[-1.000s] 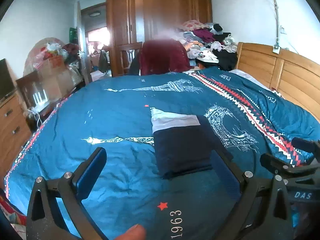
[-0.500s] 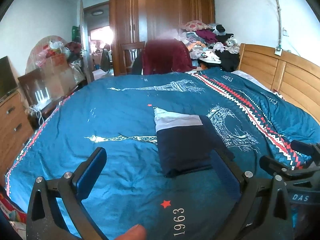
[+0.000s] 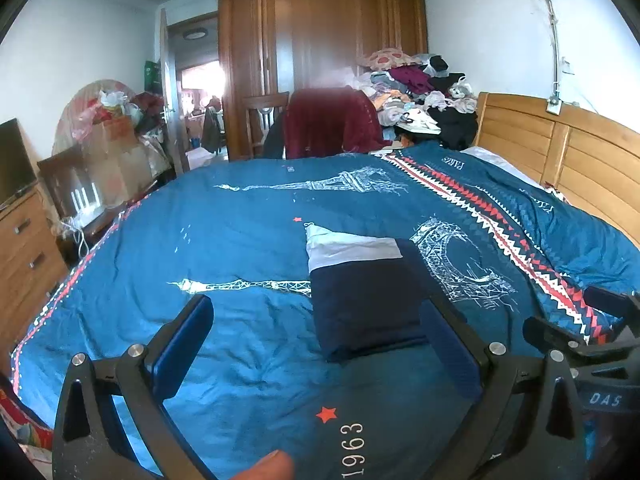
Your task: Fold large clothes
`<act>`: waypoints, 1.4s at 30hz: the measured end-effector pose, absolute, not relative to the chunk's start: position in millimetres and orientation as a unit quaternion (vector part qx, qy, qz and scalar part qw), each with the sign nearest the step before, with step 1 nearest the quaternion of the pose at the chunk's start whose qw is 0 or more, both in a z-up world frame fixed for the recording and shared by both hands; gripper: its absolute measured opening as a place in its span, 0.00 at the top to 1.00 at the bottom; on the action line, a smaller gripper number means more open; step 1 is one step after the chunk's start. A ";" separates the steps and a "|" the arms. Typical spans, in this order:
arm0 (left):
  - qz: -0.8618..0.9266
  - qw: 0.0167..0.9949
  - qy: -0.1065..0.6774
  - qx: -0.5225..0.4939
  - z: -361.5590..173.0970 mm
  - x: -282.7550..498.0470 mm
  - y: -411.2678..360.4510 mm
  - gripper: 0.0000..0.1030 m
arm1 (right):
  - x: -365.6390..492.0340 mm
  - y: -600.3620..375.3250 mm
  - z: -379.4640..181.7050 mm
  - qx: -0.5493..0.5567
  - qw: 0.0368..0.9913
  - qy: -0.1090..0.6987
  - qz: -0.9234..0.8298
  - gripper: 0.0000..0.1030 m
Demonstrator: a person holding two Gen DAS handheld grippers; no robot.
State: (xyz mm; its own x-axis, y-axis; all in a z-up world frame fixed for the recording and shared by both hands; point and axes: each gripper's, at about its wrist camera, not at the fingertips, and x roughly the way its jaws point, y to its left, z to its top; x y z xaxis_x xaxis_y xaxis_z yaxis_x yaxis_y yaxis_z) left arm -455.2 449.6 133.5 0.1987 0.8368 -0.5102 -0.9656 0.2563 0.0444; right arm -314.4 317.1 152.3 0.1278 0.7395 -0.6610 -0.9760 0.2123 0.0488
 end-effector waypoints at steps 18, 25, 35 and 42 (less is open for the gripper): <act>0.594 0.758 0.228 -0.146 130.5 -453.4 447.6 0.00 | -309.6 312.7 146.5 -0.202 0.719 0.297 0.596 0.00; 0.597 0.754 0.230 -0.149 127.1 -451.5 449.9 0.00 | -308.9 311.8 149.1 -0.198 0.720 0.292 0.598 0.00; 0.596 0.755 0.229 -0.145 128.3 -447.6 448.0 0.00 | -306.2 319.1 154.0 -0.197 0.719 0.289 0.600 0.00; 0.596 0.757 0.226 -0.145 127.6 -447.9 449.2 0.00 | -304.3 331.9 154.2 -0.207 0.725 0.286 0.592 0.00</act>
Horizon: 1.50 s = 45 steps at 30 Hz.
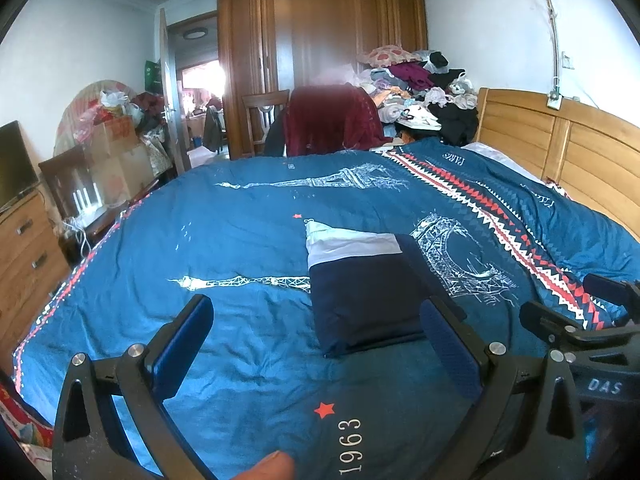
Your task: Fold large clothes
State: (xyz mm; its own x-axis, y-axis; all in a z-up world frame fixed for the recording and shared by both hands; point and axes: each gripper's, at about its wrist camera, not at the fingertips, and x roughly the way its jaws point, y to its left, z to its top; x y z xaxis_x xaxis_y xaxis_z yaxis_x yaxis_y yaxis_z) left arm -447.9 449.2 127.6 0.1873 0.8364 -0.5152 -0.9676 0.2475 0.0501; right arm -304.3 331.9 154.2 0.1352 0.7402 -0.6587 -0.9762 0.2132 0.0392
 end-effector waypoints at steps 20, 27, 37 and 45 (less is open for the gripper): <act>0.595 0.756 0.231 -0.143 121.6 -448.7 451.9 0.00 | -301.9 333.9 154.9 -0.205 0.726 0.288 0.591 0.00; 0.596 0.755 0.230 -0.143 121.9 -448.7 449.8 0.00 | -304.4 331.4 153.3 -0.204 0.725 0.288 0.592 0.00; 0.597 0.755 0.231 -0.144 121.7 -449.7 449.0 0.00 | -305.1 329.6 152.3 -0.203 0.723 0.291 0.592 0.00; 0.597 0.755 0.231 -0.142 121.5 -449.4 446.9 0.00 | -306.8 327.3 151.6 -0.204 0.722 0.289 0.594 0.00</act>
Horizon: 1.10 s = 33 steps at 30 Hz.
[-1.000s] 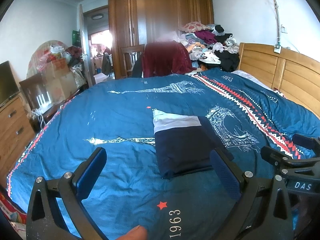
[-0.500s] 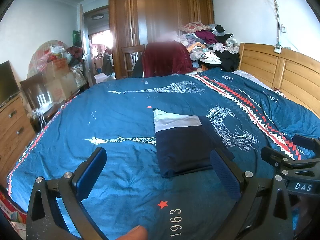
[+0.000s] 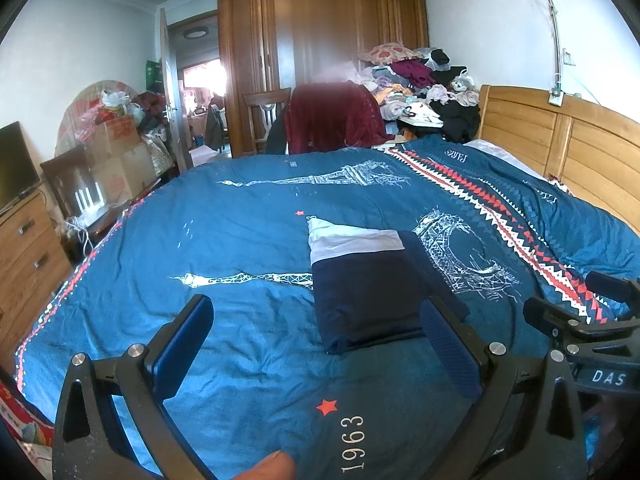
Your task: Fold large clothes
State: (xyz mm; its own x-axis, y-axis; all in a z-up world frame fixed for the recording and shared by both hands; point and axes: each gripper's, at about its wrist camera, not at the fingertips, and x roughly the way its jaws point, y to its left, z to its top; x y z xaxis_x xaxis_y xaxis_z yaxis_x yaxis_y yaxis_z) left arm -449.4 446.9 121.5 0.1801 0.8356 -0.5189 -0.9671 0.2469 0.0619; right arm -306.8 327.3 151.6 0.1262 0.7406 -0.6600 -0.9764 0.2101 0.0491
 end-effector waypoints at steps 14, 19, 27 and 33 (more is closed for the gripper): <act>0.595 0.757 0.234 -0.138 125.1 -447.9 446.0 0.00 | -306.6 324.7 149.1 -0.203 0.720 0.294 0.595 0.00; 0.595 0.757 0.235 -0.137 125.5 -446.9 446.6 0.00 | -305.6 322.9 150.6 -0.200 0.723 0.295 0.592 0.00; 0.591 0.760 0.238 -0.129 128.9 -442.3 449.5 0.00 | -300.4 324.6 151.5 -0.199 0.723 0.297 0.592 0.00; 0.591 0.760 0.238 -0.127 130.9 -440.9 449.0 0.00 | -295.1 324.2 151.4 -0.197 0.723 0.296 0.593 0.00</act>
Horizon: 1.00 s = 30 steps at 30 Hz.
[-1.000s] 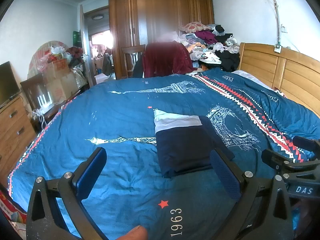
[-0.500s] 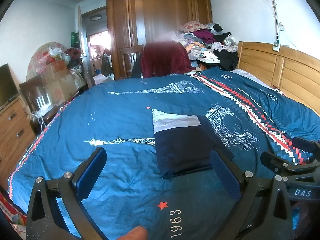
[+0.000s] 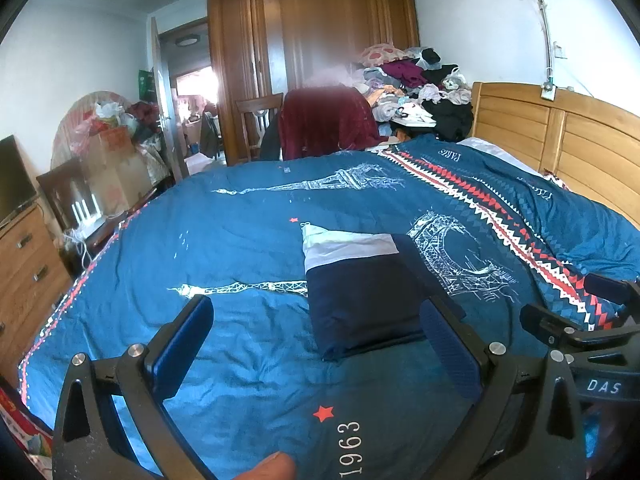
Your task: Fold large clothes
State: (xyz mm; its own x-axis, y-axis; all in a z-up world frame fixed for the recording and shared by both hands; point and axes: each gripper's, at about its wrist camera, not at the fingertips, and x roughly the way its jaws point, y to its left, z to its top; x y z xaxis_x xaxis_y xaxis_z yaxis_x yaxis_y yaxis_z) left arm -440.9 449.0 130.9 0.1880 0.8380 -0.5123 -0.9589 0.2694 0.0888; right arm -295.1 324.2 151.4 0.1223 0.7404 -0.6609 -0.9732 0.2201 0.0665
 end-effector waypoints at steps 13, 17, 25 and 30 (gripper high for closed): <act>0.591 0.760 0.240 -0.127 132.3 -439.9 449.3 0.00 | -294.8 324.3 151.2 -0.197 0.723 0.296 0.593 0.00; 0.590 0.760 0.241 -0.127 131.5 -439.2 448.6 0.00 | -294.1 324.3 151.2 -0.197 0.722 0.296 0.593 0.00; 0.587 0.762 0.243 -0.126 128.3 -439.1 446.7 0.00 | -292.6 323.4 151.0 -0.195 0.722 0.296 0.594 0.00; 0.585 0.763 0.244 -0.127 127.1 -439.0 446.9 0.00 | -292.5 323.7 151.0 -0.196 0.722 0.297 0.594 0.00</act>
